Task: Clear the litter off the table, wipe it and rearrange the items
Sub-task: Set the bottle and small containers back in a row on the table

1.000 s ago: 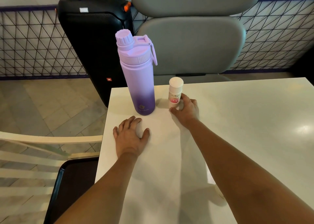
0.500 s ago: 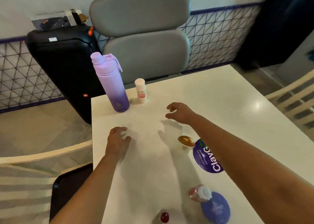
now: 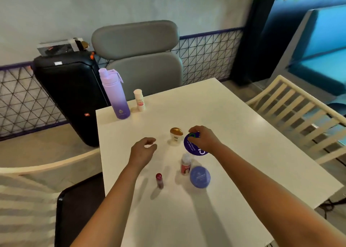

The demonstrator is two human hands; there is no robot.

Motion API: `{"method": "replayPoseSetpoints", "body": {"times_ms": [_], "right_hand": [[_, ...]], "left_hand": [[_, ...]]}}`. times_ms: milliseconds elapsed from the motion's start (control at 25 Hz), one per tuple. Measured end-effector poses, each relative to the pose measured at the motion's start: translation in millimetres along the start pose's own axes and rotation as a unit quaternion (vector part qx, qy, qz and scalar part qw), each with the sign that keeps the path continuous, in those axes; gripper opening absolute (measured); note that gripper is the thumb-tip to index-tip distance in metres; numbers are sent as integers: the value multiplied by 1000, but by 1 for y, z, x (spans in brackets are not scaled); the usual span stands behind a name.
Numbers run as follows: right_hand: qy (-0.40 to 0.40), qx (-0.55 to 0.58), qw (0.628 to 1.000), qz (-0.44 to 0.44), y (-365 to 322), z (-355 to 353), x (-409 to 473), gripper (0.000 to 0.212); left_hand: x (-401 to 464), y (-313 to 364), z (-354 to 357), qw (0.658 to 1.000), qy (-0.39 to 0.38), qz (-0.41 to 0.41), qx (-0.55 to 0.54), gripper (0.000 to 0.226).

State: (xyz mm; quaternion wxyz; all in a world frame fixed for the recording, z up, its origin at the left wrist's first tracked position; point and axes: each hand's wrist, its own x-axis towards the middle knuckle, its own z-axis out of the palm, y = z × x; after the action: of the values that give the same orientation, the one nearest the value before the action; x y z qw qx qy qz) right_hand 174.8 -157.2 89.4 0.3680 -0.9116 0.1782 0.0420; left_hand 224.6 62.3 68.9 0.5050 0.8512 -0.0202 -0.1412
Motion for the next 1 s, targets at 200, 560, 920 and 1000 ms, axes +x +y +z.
{"method": "replayPoseSetpoints", "body": {"times_ms": [200, 560, 920, 1000], "right_hand": [[16, 23, 999, -17, 19, -2, -33, 35], [-130, -103, 984, -66, 86, 23, -43, 49], [-209, -276, 926, -150, 117, 39, -34, 93], [-225, -284, 918, -161, 123, 39, -32, 97]], "left_hand": [[-44, 7, 1, 1000, 20, 1, -13, 20], [-89, 31, 54, 981, 110, 108, 119, 32], [-79, 31, 128, 982, 32, 5, 186, 52], [-78, 31, 134, 982, 42, -6, 186, 47]]}}
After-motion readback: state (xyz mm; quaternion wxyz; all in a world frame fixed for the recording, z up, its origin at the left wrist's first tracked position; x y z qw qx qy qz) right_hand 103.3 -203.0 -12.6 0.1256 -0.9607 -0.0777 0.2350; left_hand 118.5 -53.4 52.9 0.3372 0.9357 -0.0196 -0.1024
